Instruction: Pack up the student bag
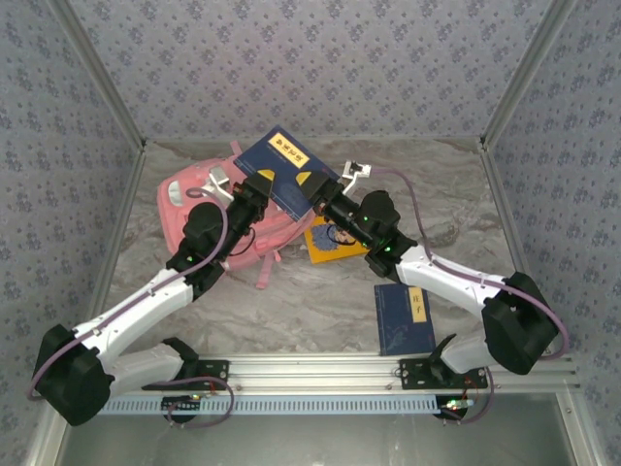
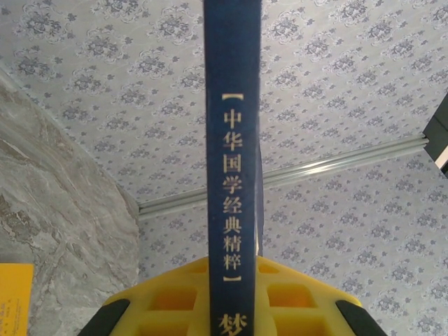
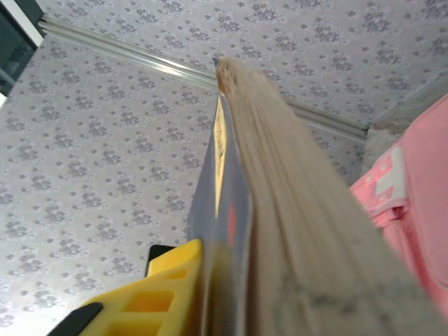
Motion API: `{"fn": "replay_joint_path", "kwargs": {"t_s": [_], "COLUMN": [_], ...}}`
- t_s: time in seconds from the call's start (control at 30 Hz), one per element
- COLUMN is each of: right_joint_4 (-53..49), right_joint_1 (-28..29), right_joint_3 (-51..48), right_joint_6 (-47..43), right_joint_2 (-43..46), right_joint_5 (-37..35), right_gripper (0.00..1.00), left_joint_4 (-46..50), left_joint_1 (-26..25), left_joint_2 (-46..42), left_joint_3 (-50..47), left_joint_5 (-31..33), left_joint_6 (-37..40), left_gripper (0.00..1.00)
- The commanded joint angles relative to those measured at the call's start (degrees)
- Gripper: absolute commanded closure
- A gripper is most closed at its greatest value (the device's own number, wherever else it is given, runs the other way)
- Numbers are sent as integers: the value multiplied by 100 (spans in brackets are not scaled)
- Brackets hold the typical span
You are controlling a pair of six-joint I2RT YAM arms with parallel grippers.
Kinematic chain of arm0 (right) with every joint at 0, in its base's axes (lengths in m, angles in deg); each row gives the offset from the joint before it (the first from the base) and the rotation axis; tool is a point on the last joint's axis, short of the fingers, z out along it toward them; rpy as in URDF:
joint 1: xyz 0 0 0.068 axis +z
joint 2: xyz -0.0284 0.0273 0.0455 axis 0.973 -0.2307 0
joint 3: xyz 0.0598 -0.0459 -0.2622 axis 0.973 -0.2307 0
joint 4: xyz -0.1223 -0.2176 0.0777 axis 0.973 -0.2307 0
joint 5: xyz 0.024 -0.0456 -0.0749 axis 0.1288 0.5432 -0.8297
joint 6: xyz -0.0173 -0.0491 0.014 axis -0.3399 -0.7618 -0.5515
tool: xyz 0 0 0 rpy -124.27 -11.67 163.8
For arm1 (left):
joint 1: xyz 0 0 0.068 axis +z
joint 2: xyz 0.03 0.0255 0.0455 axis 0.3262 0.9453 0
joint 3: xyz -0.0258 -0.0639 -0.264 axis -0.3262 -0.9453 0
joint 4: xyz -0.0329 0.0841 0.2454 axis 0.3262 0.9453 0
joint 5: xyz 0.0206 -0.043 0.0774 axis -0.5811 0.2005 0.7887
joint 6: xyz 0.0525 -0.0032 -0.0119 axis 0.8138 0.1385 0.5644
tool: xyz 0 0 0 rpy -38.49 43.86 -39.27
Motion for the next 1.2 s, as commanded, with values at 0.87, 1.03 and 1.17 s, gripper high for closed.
{"fn": "replay_joint_path", "kwargs": {"t_s": [0.87, 1.03, 1.17], "right_joint_4": [-4309, -5680, -5354], "right_joint_1": [-1610, -1644, -1777], "right_joint_3": [-424, -185, -415], "right_joint_6": [-1909, -2408, -2562], "right_joint_2": [1829, 2236, 2560], "right_joint_5": [720, -38, 549], "right_gripper": [100, 100, 100], "left_joint_4": [5195, 5331, 5350], "left_joint_1": [1404, 1674, 1745], "left_joint_2": [2819, 3630, 4128], "left_joint_3": [3292, 3956, 4322], "left_joint_5": [-1361, -1736, -2006], "left_joint_6": [3522, 3650, 3723], "left_gripper": [48, 53, 55]}}
